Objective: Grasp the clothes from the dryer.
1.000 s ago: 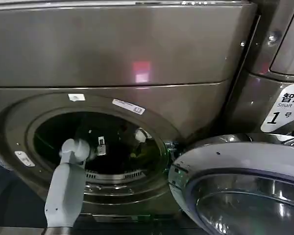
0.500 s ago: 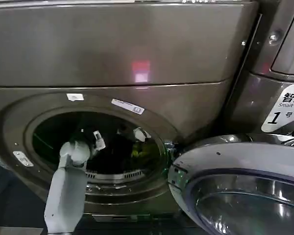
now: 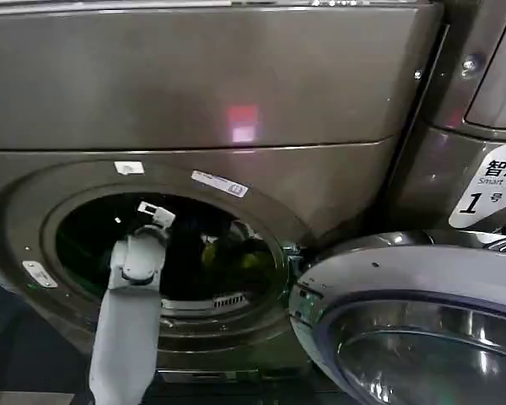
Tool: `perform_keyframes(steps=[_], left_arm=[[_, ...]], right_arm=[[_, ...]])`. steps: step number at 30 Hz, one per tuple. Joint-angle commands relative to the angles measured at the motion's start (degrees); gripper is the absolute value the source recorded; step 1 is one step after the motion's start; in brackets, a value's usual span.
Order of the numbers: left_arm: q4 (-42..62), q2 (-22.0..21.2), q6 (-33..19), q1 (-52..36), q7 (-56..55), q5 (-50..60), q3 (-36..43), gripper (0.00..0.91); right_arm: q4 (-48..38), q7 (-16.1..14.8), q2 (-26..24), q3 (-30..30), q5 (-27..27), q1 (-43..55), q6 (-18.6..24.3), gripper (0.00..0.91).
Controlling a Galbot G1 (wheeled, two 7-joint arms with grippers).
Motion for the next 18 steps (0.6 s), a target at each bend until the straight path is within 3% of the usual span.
perform_keyframes(steps=[1, 13, 18], left_arm=[[-1.66, -2.48, 2.25, -0.05, -21.23, -14.35, 0.11, 0.0], [-0.5, -2.84, 2.7, -0.65, -22.4, -15.01, -0.11, 0.0], [-0.48, -2.7, 2.88, -0.65, -21.57, -14.58, 0.1, 0.0]], right_arm=[[0.52, -0.03, 0.13, -0.35, 1.11, -0.16, 1.27, 0.907], [0.56, 0.16, 0.08, -0.79, 1.39, 0.27, 1.47, 0.907], [0.92, 2.35, -0.46, -0.26, 1.91, 0.9, -1.33, 0.907]])
